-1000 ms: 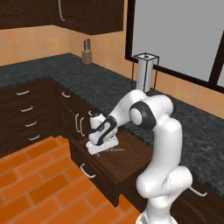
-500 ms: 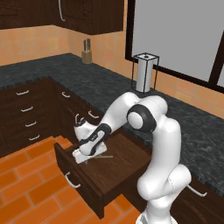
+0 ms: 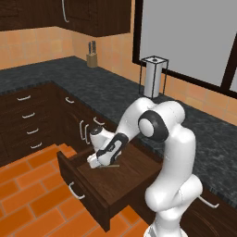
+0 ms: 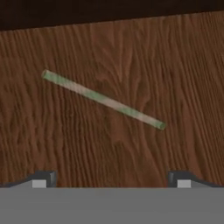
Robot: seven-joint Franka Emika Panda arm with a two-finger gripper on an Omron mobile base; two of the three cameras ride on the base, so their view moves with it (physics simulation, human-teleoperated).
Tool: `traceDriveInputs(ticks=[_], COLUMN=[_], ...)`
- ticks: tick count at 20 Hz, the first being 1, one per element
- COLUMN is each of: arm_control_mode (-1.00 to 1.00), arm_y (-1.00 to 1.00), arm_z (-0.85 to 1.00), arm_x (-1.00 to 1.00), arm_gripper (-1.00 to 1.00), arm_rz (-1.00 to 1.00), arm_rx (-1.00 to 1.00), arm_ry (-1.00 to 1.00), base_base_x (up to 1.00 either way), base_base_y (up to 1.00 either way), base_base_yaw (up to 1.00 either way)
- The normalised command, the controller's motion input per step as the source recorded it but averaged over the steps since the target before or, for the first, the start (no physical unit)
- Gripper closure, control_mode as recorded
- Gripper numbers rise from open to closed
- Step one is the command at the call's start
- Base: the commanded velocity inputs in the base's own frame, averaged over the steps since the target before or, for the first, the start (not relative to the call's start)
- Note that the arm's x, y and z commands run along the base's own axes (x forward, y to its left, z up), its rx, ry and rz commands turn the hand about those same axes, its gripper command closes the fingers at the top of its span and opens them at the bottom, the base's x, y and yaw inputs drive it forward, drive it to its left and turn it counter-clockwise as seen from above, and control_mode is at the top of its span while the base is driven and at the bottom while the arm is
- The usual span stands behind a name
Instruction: Take a straw from the drawer in front and place it inside the glass cup on the dining counter.
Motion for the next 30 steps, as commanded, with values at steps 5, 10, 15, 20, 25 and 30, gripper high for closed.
traceDriveInputs(ticks=[5, 10, 15, 20, 25, 30], arm_control_mode=[-1.00, -1.00, -1.00, -1.00, -1.00, -1.00], arm_y=[0.00, 0.00, 0.06, 0.16, 0.11, 0.01], arm_z=[-0.10, -0.17, -0.39, -0.22, -0.09, -0.21], arm_x=[0.26, 0.29, 0.10, 0.15, 0.23, 0.31], arm_gripper=[-1.00, -1.00, -1.00, -1.00, -1.00, -1.00], arm_rz=[0.11, 0.11, 0.09, 0.12, 0.10, 0.09], arm_rx=[0.05, 0.03, 0.04, 0.03, 0.03, 0.03], arm_ry=[0.01, 0.00, 0.02, 0.01, 0.01, 0.06], base_base_x=[0.00, 0.00, 0.00, 0.00, 0.00, 0.00], base_base_y=[0.00, 0.00, 0.00, 0.00, 0.00, 0.00], base_base_yaw=[0.00, 0.00, 0.00, 0.00, 0.00, 0.00])
